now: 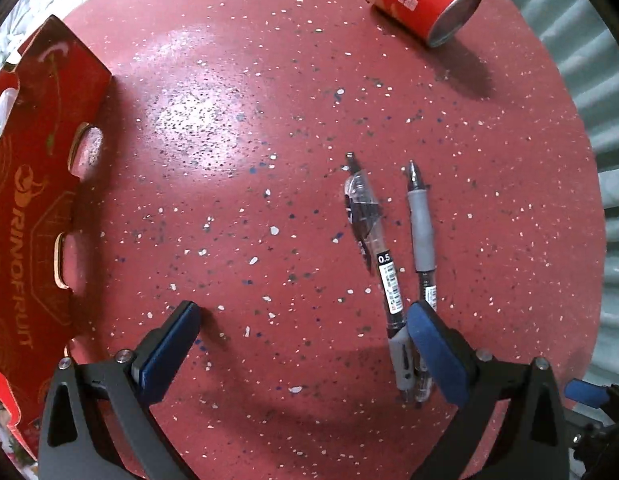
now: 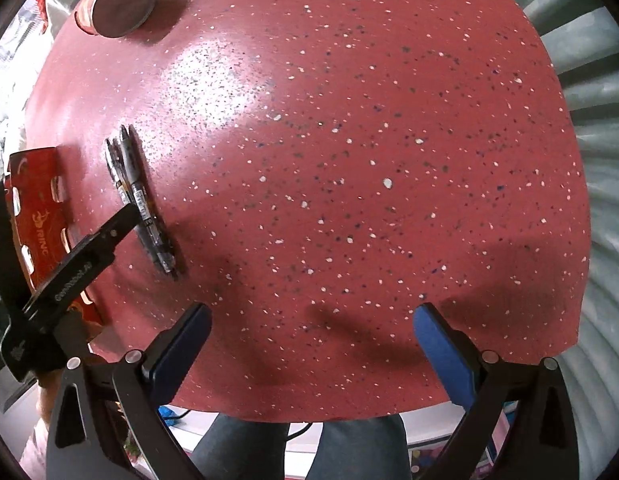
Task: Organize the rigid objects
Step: 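Lower the left gripper toward the black pen while the right lowers toward the grey pen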
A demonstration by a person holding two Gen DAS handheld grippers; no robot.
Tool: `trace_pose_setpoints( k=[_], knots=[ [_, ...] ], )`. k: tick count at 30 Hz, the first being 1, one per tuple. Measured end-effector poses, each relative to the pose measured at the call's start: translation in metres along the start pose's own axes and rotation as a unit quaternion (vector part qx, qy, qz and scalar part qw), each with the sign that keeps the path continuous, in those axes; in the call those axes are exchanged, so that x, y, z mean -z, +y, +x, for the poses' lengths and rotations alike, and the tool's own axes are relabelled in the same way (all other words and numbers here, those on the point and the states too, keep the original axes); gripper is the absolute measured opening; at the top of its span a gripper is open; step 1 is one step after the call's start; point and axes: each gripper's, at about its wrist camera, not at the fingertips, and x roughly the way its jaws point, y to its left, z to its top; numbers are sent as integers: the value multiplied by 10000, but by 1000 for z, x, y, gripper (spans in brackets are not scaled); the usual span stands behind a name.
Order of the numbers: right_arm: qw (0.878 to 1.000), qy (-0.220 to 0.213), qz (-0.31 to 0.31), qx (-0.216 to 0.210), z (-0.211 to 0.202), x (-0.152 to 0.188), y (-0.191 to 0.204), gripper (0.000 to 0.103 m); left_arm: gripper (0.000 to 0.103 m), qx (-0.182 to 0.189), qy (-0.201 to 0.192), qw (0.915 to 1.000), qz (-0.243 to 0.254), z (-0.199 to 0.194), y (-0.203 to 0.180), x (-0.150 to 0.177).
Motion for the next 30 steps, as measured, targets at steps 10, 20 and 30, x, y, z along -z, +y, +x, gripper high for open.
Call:
trace_pose_setpoints(
  k=[10,20,30],
  knots=[
    [9963,-179,-766,333,6,-14,52,102,103,-179,-140,9986,-482,4,42,3],
    [9745,-708,-1860,1033,37,-40,126,102,103,-191,-291,9960,-819,10,73,8],
    [9610,-989,-2123,1473,39,-54,142,102,103,-179,-356,9955,-854,13,79,5]
  ],
)
